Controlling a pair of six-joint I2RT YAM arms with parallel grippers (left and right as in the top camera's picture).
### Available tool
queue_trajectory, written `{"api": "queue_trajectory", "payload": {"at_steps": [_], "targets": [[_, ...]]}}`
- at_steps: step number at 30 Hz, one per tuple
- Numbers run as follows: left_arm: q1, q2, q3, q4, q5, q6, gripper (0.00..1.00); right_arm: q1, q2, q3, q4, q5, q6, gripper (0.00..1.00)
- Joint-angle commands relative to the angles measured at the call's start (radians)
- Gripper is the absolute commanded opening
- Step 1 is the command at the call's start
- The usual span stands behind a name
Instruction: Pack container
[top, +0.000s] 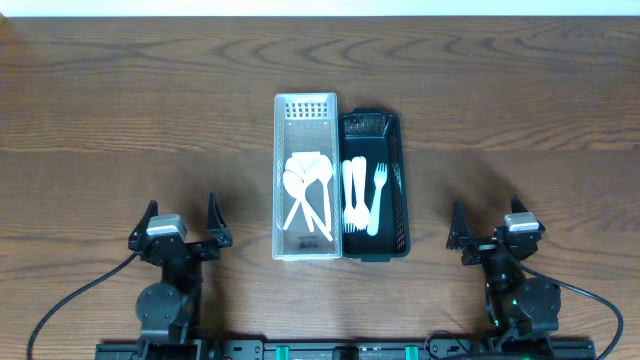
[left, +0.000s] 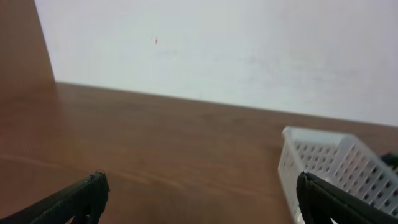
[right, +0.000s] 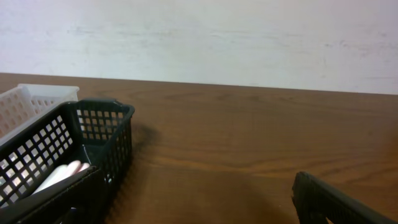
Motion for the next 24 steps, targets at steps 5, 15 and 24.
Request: {"api": "queue_trajectory", "payload": {"at_steps": [5, 15, 24], "targets": [[0.005, -0.008, -0.04, -0.069, 0.007, -0.032, 0.98, 0.001, -0.007, -0.001, -0.005, -0.006, -0.012, 0.99], [0.005, -0.004, -0.04, -0.069, 0.007, -0.032, 0.98, 0.001, -0.007, -0.001, -0.005, -0.006, -0.012, 0.99], [0.005, -0.004, -0.04, -0.069, 0.007, -0.032, 0.98, 0.001, -0.007, -0.001, -0.005, -0.006, -0.012, 0.99]]}}
